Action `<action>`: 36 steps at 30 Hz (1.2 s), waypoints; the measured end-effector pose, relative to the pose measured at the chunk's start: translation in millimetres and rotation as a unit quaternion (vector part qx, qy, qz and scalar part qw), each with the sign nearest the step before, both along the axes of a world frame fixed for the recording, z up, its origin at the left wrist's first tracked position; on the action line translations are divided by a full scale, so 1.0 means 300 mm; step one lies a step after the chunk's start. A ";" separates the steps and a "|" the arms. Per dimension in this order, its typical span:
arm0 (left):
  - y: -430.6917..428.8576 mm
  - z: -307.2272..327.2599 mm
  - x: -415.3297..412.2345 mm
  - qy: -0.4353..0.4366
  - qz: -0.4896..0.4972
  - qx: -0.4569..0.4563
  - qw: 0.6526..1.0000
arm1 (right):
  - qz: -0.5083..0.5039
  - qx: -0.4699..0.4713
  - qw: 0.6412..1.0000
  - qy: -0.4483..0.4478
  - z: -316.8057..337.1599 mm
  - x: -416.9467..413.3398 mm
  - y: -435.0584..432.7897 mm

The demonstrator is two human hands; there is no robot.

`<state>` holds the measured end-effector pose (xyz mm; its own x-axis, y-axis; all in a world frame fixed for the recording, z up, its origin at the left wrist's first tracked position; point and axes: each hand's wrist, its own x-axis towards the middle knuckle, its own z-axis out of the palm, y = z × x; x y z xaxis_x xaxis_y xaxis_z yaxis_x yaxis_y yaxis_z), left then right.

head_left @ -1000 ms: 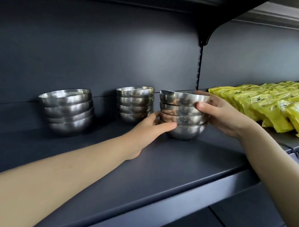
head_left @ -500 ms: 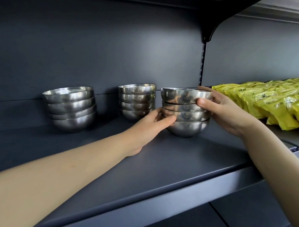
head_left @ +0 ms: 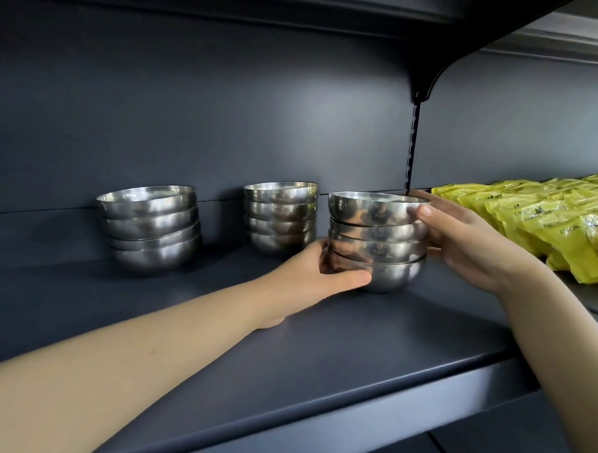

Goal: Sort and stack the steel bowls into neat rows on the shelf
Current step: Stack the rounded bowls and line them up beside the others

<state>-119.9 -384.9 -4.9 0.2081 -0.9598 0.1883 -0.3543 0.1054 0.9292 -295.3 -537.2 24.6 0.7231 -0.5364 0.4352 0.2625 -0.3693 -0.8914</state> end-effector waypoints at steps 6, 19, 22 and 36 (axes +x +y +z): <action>-0.005 -0.008 0.004 -0.011 0.002 0.001 1.000 | 0.026 0.001 1.000 0.012 -0.006 -0.013 -0.009; 0.111 0.019 -0.010 -0.067 0.043 0.000 0.997 | 0.038 0.045 0.998 0.001 0.017 0.009 0.125; 0.241 0.028 0.026 -0.079 0.071 -0.001 0.994 | 0.057 0.037 0.998 0.002 0.031 0.053 0.228; 1.359 0.112 0.341 -0.150 0.263 -0.023 0.953 | 0.230 0.034 0.972 0.013 0.108 0.585 1.161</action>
<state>-17.7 22.8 28.8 0.5878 -0.7276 0.3536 -0.6182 -0.1220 0.7765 -119.8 -189.1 57.0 0.9034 -0.1801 0.3892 0.3639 -0.1582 -0.9179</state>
